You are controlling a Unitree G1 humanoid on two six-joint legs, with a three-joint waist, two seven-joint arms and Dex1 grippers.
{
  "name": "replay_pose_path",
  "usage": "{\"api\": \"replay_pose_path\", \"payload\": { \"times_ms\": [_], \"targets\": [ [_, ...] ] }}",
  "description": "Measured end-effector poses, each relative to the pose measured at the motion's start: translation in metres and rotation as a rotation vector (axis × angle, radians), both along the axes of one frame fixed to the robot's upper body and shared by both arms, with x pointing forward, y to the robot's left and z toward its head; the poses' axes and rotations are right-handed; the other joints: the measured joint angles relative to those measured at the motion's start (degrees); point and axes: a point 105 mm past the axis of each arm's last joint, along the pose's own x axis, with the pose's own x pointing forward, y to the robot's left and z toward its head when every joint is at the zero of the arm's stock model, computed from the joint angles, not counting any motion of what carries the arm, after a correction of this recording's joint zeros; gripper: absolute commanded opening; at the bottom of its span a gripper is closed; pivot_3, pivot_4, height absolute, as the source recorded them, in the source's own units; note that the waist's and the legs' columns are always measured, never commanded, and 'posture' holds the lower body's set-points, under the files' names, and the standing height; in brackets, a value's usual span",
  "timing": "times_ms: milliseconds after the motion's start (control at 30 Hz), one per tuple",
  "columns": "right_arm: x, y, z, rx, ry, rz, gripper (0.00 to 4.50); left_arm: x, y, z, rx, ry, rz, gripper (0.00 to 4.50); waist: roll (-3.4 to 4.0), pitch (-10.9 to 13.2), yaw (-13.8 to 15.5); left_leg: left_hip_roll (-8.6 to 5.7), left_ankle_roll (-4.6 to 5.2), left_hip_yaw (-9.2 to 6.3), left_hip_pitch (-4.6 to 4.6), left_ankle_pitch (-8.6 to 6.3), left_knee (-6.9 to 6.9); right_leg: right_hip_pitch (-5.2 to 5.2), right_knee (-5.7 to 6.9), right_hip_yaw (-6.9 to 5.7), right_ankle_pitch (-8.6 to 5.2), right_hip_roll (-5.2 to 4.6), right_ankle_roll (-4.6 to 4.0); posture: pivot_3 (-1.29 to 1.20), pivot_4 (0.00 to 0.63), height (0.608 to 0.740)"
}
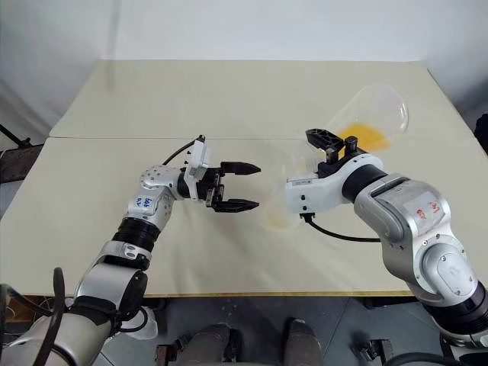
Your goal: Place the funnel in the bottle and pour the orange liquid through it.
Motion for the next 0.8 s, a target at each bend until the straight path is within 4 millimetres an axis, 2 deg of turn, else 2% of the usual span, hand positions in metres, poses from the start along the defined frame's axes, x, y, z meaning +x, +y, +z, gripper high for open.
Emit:
{"api": "replay_pose_path", "payload": {
  "times_ms": [800],
  "targets": [
    [-0.0007, -0.0005, 0.0055, -0.083, -0.051, 0.021, 2.46, 0.0001, -0.0005, 0.0, -0.001, 0.0, -0.001, 4.5, 0.0, 0.0, 0.0, 0.0, 0.0, 0.0, 0.0, 0.0, 0.0, 0.0, 0.01, 0.0, 0.0, 0.0, 0.0, 0.0, 0.15, 0.74]
  ]
}}
